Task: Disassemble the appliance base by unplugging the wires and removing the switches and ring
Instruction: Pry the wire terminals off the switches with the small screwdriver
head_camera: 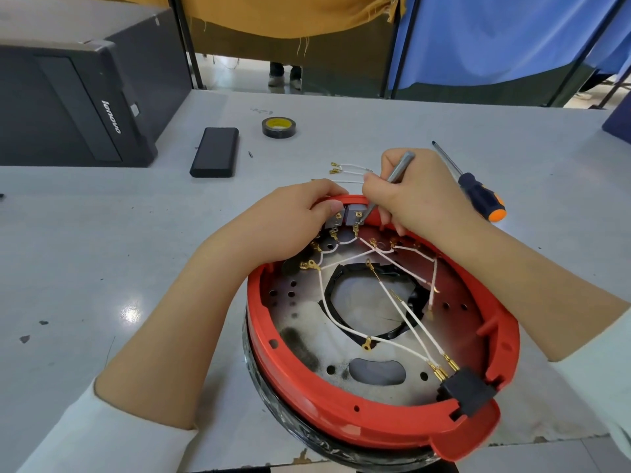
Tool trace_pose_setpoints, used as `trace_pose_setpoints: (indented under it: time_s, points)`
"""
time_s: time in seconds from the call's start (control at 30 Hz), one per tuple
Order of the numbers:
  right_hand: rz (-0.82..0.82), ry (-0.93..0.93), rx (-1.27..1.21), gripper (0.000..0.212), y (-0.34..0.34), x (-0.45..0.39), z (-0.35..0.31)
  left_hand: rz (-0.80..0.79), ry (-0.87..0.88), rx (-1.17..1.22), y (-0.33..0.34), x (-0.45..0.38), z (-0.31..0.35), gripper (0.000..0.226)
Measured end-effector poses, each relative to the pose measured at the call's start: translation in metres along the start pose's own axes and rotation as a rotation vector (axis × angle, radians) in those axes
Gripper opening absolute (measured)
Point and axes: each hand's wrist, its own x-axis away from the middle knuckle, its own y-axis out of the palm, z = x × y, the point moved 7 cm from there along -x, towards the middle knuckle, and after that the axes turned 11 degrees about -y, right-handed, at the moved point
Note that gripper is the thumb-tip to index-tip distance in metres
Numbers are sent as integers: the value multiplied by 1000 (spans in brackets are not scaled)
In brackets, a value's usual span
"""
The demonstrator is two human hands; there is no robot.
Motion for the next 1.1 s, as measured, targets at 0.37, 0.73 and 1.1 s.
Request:
trace_pose_setpoints:
  time_s: [0.37, 0.73, 1.1]
  points:
    - [123, -93, 85, 33, -11, 9, -10, -1, -4, 15, 1, -1, -2, 28]
    - [-11, -3, -6, 31, 0, -2, 1, 4, 4, 1, 0, 0, -1, 28]
    - [43, -60, 2, 36, -2, 2, -1, 3, -1, -5, 2, 0, -1, 29]
